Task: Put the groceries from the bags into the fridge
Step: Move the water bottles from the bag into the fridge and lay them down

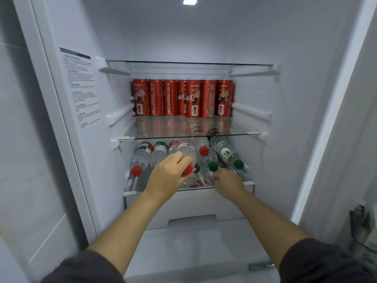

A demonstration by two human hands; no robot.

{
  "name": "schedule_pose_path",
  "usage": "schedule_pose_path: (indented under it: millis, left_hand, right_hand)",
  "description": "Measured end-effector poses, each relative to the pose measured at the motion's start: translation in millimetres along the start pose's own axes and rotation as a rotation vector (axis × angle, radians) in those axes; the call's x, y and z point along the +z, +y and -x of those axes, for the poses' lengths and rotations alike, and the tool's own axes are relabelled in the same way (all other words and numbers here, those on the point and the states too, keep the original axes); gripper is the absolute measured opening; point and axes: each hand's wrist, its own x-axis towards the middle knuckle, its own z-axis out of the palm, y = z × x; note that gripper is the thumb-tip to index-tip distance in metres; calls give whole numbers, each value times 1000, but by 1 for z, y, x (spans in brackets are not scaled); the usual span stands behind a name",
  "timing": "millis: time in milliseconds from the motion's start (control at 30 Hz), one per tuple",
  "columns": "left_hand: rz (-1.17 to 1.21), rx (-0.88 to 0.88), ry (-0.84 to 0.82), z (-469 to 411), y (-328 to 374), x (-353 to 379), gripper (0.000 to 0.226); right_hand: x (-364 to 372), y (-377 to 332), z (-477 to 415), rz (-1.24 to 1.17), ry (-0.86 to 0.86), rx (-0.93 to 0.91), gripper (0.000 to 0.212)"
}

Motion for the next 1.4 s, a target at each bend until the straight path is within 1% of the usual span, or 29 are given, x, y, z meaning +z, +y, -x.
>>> schedule_pose_path:
  millis: [100, 167, 233, 333, 500, 567, 800, 967, 1100, 1167, 1233, 1333, 1400]
  left_hand:
    - [-91, -58, -98, 5, -11, 19, 34]
    - [-135, -113, -163, 11, -17, 29, 40]
    - [-139, -129, -221, 13, -19, 37, 46]
    - [-165, -138, -249, 2, -19, 46, 50]
    - [-172, -298, -368, -25, -29, 56, 53]
    - [-181, -332, -394, -30, -34, 59, 53]
    - [-216, -341, -431, -40, -45, 71, 50]
    - [-169, -360, -454, -43, -50, 78, 47]
    - [-142, -389, -491, -48, -51, 76, 47]
    - [-110, -410, -528, -50, -53, 73, 54]
    - [-60, -431, -567, -45, -55, 69, 68]
    - [-27, -443, -561, -24, -60, 63, 84]
    - [-66, -449, -568, -13, -69, 59, 89]
  right_hand:
    - [-5, -1, -1, 8, -62, -6, 20]
    - [-9, -1, -2, 3, -84, -22, 23]
    - [-13, -1, -4, -5, -130, -30, 25]
    - [-22, -2, -7, -21, -200, -11, 25]
    - [-30, -7, -12, -59, -235, 38, 27]
    - [-30, -8, -14, -64, -239, 53, 29]
    - [-32, -9, -20, -77, -267, 84, 30]
    - [-32, -9, -28, -45, -267, 98, 27]
    - [-31, -10, -39, -94, -259, 136, 21]
    - [-30, -12, -42, -85, -261, 148, 16]
    - [-28, -14, -42, -47, -258, 148, 14]
    - [-28, -17, -41, -19, -206, 125, 22]
    - [-32, -21, -43, -122, -136, 95, 28]
